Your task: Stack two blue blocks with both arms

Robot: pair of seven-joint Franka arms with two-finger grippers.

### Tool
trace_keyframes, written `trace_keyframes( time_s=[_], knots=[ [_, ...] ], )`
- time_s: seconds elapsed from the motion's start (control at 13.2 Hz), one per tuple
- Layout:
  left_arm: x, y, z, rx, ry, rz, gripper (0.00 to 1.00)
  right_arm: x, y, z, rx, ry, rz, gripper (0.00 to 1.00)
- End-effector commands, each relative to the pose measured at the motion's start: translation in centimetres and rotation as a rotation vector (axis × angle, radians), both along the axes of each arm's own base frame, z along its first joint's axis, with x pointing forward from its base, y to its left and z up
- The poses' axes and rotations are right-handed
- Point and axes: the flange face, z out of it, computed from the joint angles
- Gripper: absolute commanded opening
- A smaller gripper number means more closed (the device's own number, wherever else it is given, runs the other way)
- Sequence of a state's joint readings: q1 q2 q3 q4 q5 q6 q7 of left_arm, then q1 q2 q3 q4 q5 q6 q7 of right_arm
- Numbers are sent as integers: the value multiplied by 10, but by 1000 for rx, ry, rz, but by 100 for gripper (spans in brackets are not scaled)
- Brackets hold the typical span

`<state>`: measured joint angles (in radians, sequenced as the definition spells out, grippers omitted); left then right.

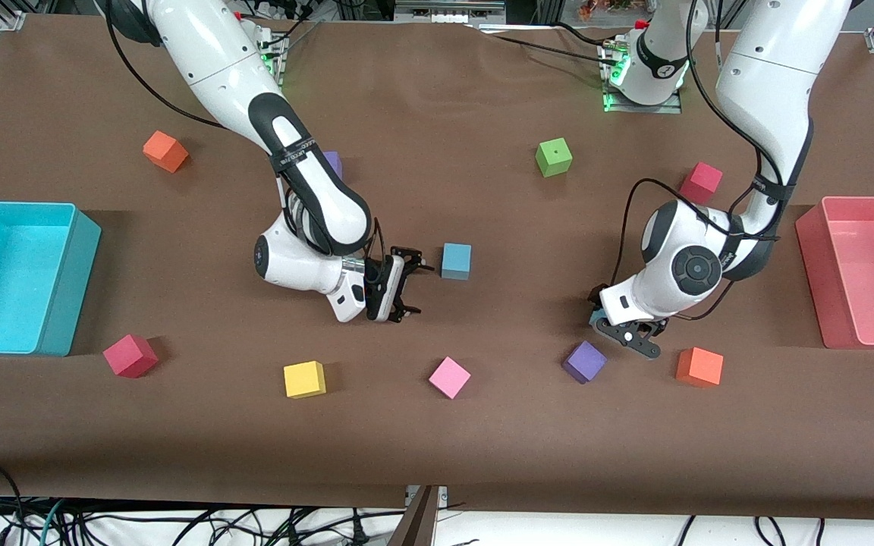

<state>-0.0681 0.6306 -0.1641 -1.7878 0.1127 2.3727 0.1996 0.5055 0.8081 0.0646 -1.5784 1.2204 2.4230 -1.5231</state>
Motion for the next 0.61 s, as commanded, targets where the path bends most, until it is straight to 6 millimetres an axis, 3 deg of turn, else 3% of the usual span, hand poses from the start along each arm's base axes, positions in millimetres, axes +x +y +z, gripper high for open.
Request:
trace_keyframes(
  time_s=[0.0,0.08,0.15,0.53],
  knots=[
    [-3,-2,-2,11,-11,-5,52,0,-7,0,32,-97,86,100],
    [-3,-2,-2,12,-8,-8,38,4,-16,-2,37,-191,159,100],
    [-4,-2,-3,8,1,3,30,4,-21,-5,46,-232,200,100],
    [-10,-2,6,46,68,170,30,-10,-21,-24,109,-256,217,100]
  ],
)
